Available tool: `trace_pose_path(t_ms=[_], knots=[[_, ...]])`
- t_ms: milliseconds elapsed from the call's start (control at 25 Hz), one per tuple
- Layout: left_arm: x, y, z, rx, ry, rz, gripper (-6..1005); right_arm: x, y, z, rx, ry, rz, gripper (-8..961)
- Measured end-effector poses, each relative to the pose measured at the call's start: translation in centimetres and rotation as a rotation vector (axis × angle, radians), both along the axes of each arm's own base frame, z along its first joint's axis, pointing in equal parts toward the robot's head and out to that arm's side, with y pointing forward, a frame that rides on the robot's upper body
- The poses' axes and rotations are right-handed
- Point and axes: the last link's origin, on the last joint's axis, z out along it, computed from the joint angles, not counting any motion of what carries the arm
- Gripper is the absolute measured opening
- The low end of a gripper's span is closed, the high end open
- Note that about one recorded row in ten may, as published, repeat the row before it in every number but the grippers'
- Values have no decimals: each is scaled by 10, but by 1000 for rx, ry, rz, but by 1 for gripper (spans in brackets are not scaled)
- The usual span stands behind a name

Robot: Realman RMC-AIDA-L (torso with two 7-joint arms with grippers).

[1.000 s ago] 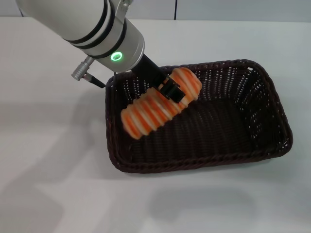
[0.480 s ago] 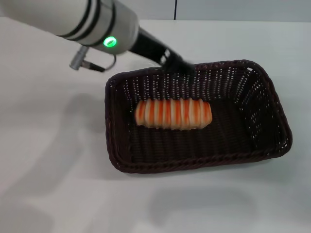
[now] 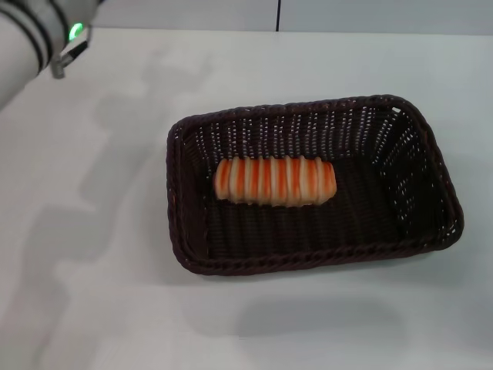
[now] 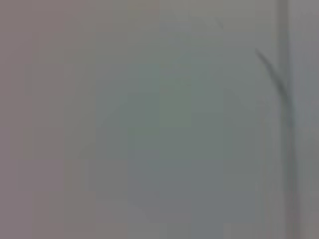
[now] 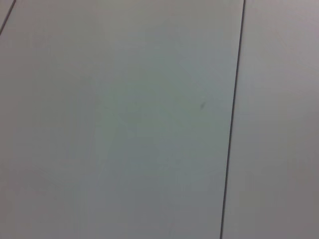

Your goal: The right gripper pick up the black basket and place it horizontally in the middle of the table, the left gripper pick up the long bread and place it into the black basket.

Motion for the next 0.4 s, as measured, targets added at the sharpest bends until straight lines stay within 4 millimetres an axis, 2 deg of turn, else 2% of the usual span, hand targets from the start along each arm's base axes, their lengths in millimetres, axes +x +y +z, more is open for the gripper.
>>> trace_pose_path(t_ms=[40,120,160,200,240,280,320,360,400], knots=[[0,0,0,0,0,0,800,0,1,0,-3,1,-2,365],[-30,0,2,163,-39,-20,800,1,3,0,-7,4,-11,365],[-30,0,2,163,-39,-20,800,1,4,0,-8,9,-13,365],[-53,-5,5,291,-105,-51,800,1,6,1,-7,26,-17,365],[-53,-5,5,291,-105,-51,800,1,6,1,-7,26,-17,365],[-71,-10,3,338,-165,-66,800,2,5,3,6,49,-26,365],[-71,-10,3,338,-165,-66,800,2,5,3,6,49,-26,365],[-81,-13,3,358,-218,-82,800,3,3,4,15,64,-35,365],[-104,-20,2,350,-299,-93,800,5,2,6,25,84,-41,365]])
